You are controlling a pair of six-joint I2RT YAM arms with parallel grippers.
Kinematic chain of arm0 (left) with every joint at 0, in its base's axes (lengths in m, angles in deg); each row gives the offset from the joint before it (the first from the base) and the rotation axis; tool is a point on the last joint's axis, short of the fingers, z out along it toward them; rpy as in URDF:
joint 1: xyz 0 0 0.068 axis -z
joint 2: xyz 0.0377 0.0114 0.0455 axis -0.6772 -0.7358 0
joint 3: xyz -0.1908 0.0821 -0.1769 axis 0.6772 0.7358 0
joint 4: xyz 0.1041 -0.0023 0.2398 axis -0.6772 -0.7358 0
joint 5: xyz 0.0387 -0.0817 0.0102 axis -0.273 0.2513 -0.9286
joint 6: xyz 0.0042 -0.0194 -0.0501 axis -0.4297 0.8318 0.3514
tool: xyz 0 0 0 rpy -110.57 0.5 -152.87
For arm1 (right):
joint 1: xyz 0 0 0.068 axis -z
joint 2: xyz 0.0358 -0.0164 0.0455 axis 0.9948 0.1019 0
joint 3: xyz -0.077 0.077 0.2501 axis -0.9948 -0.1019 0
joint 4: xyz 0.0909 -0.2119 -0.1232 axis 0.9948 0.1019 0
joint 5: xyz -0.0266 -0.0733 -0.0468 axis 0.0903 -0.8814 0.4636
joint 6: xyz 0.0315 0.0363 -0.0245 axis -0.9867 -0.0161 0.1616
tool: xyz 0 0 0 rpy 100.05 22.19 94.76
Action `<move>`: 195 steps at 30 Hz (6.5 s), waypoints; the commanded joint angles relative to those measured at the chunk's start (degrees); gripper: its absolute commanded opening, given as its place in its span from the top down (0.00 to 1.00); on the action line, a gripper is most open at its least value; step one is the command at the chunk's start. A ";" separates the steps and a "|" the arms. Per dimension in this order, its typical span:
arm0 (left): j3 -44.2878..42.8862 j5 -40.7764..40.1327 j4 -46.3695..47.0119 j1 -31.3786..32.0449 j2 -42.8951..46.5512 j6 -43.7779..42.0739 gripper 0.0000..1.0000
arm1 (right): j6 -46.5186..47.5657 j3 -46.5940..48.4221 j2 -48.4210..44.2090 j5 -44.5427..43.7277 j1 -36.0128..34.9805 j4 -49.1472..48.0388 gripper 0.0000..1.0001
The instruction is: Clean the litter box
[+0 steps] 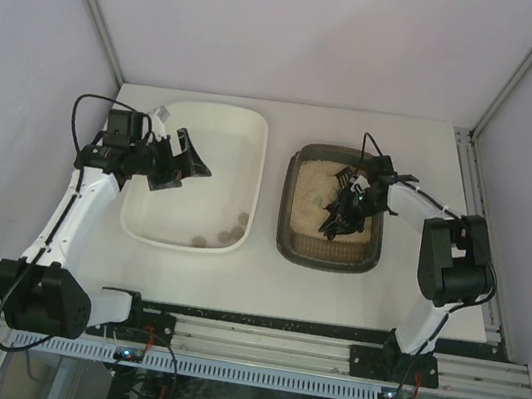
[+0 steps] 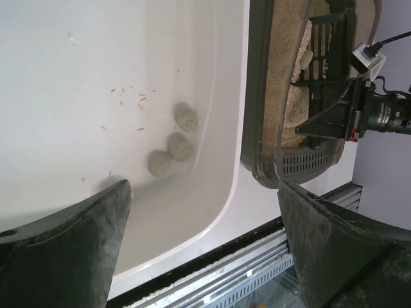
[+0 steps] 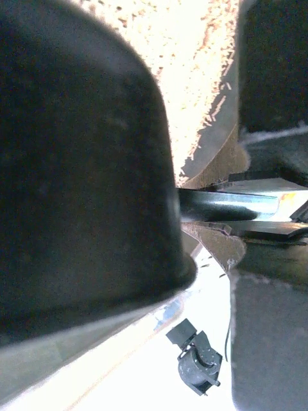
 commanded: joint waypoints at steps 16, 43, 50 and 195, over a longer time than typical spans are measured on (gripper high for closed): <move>1.23 0.60 1.45 -0.36 -0.14 -3.37 0.00 | -4.26 -8.52 -17.13 7.45 1.63 -2.78 1.00; -2.11 -21.28 -20.63 -6.03 14.20 -15.97 0.00 | -50.32 -49.66 -8.09 22.48 2.90 -125.27 1.00; 2.63 -26.24 -16.55 -6.00 20.41 -16.30 0.00 | -50.23 -48.58 -9.67 26.83 1.92 -125.32 1.00; 5.17 -31.16 -13.51 -5.03 25.26 -15.20 0.00 | 1.75 5.31 -13.05 -31.50 -34.70 -9.51 1.00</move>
